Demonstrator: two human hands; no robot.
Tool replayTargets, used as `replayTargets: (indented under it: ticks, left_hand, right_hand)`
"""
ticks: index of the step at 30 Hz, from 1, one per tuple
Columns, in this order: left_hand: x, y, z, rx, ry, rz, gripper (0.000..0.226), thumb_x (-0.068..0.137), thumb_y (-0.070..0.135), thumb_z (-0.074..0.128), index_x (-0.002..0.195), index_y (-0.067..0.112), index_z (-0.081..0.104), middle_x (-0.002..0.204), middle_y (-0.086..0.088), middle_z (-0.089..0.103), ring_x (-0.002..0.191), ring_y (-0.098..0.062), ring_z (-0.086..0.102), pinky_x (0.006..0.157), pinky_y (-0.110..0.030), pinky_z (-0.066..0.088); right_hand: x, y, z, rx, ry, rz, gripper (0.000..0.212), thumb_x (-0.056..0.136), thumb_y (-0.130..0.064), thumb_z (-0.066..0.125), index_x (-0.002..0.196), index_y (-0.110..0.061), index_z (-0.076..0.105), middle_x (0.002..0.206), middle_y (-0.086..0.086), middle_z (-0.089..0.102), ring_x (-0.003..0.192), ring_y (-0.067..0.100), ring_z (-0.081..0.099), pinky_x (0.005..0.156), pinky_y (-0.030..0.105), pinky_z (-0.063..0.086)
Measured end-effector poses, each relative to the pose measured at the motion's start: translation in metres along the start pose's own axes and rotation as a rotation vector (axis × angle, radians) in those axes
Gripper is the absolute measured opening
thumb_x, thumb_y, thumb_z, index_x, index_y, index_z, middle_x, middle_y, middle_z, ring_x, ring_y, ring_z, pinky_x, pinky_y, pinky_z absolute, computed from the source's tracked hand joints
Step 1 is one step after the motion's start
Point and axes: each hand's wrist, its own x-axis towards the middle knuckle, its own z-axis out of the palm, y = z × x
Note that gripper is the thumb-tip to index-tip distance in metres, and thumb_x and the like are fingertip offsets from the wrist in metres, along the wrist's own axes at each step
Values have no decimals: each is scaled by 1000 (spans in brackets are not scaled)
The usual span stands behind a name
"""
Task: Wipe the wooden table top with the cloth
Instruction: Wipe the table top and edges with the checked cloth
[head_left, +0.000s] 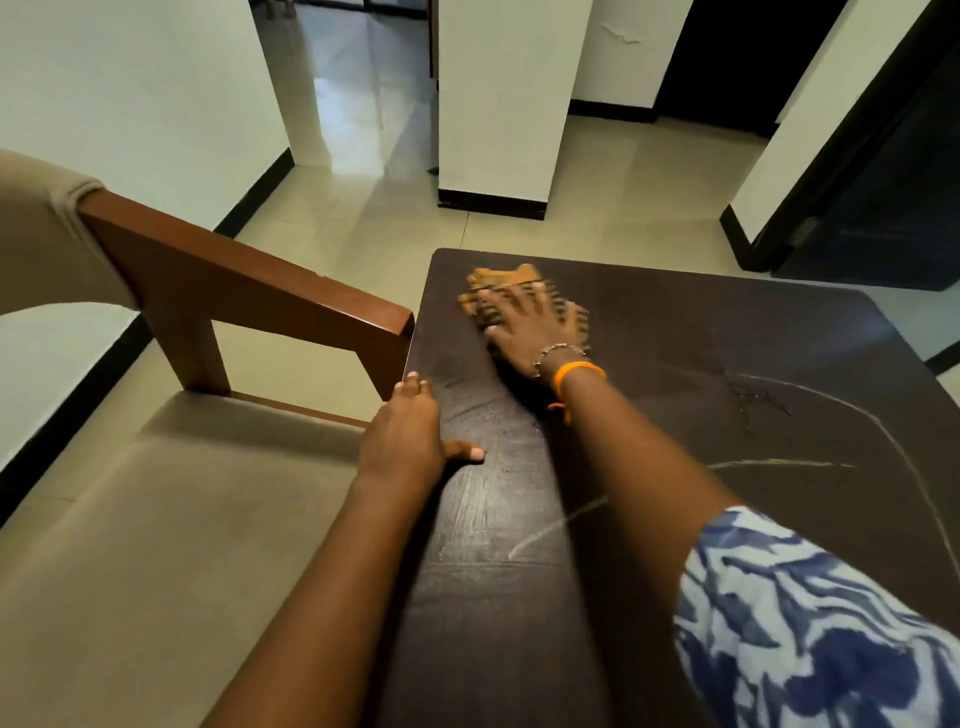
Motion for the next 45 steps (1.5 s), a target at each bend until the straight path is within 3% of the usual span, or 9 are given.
replayTargets:
  ticks: [8, 12, 18, 22, 27, 31, 35, 40, 45]
  left_hand:
    - [3, -5, -8, 42, -11, -2, 83, 63, 53, 76, 125, 3, 52, 143, -12, 43, 123, -31, 49, 100, -39, 43]
    - [3, -6, -5, 66, -8, 25, 80, 63, 51, 77, 122, 4, 52, 136, -14, 46, 119, -32, 51, 97, -39, 44]
    - [2, -4, -4, 60, -15, 10, 81, 69, 36, 78, 136, 6, 43, 150, -18, 27, 123, -38, 47, 102, -42, 40]
    - [3, 2, -6, 76, -56, -22, 119, 68, 43, 77, 147, -1, -1, 157, -18, 8, 138, -37, 30, 109, -41, 32]
    - [0, 0, -5, 36, -23, -46, 121, 67, 46, 76, 147, 0, -1, 157, -15, 12, 138, -36, 31, 110, -41, 33]
    - [1, -3, -3, 4, 1, -21, 121, 65, 47, 77, 148, 1, 2, 156, -13, 15, 139, -36, 29, 111, -41, 30]
    - [2, -3, -2, 24, 11, -21, 119, 64, 48, 78, 148, 3, 7, 154, -14, 21, 137, -34, 33, 110, -41, 32]
    - [6, 1, -2, 52, -32, -19, 111, 68, 39, 79, 149, 6, 10, 157, -13, 12, 142, -31, 23, 115, -44, 25]
    - [1, 38, -3, 182, -43, -34, 105, 79, 33, 70, 147, 1, -2, 158, -15, 4, 146, -28, 6, 118, -46, 4]
  right_hand:
    - [-42, 123, -22, 68, 85, 510, 54, 94, -35, 37, 145, -30, 21, 157, 6, 11, 144, 34, -1, 114, 59, 3]
    - [-31, 27, -5, 28, 113, 322, 51, 95, -33, 34, 144, -31, 24, 158, 1, 8, 144, 34, -1, 113, 62, -2]
    - [-19, -95, 18, 62, -136, 81, 54, 98, -38, 25, 148, -33, 5, 159, -2, -9, 144, 27, -17, 111, 58, -14]
    - [-26, -32, 3, -4, -38, 4, 55, 97, -36, 32, 147, -33, 10, 159, -3, 0, 145, 28, -7, 113, 56, -2]
    - [-45, 118, -24, 11, 32, 369, 58, 95, -36, 36, 148, -28, 13, 158, 5, 7, 144, 35, 1, 115, 58, 2]
    - [-52, 127, -28, 77, 42, 589, 58, 95, -35, 36, 147, -30, 12, 159, 0, 0, 144, 33, -9, 114, 58, -5]
    - [-28, 53, -10, -56, 119, 299, 57, 92, -32, 37, 146, -30, 20, 158, -1, 6, 144, 32, -1, 114, 60, -2]
    - [-23, -68, 14, 24, -83, -22, 57, 96, -36, 32, 147, -32, 10, 159, -2, -5, 144, 28, -14, 110, 62, -10]
    - [-38, -19, 4, 16, -84, -71, 55, 96, -39, 31, 147, -35, 10, 159, -4, 0, 145, 26, -11, 112, 59, -9]
